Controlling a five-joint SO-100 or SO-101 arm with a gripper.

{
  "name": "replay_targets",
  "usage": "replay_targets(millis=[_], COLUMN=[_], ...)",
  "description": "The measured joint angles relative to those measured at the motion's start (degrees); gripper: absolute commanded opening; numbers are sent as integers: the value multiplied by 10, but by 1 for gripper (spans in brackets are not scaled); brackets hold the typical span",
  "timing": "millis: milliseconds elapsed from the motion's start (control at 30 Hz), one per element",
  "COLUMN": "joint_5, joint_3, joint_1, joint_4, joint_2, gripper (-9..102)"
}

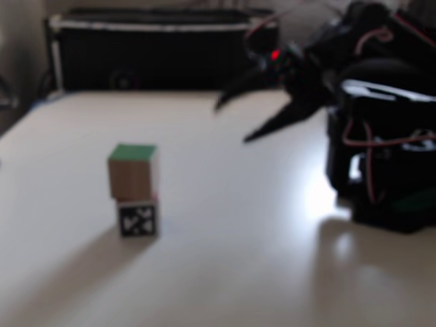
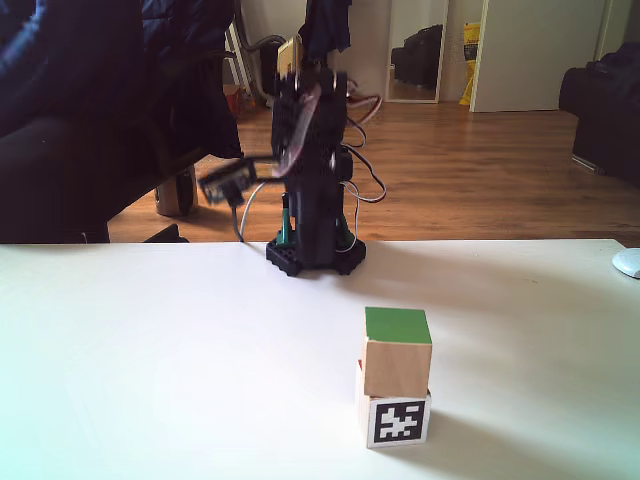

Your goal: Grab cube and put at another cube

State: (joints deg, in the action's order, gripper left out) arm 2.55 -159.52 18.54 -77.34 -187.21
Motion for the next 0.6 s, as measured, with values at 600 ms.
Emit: replay_targets(millis=[600], joint_5=[24], joint_3=[-107], joint_1=[-18], joint_4=[27], joint_2=[-9], gripper=[0])
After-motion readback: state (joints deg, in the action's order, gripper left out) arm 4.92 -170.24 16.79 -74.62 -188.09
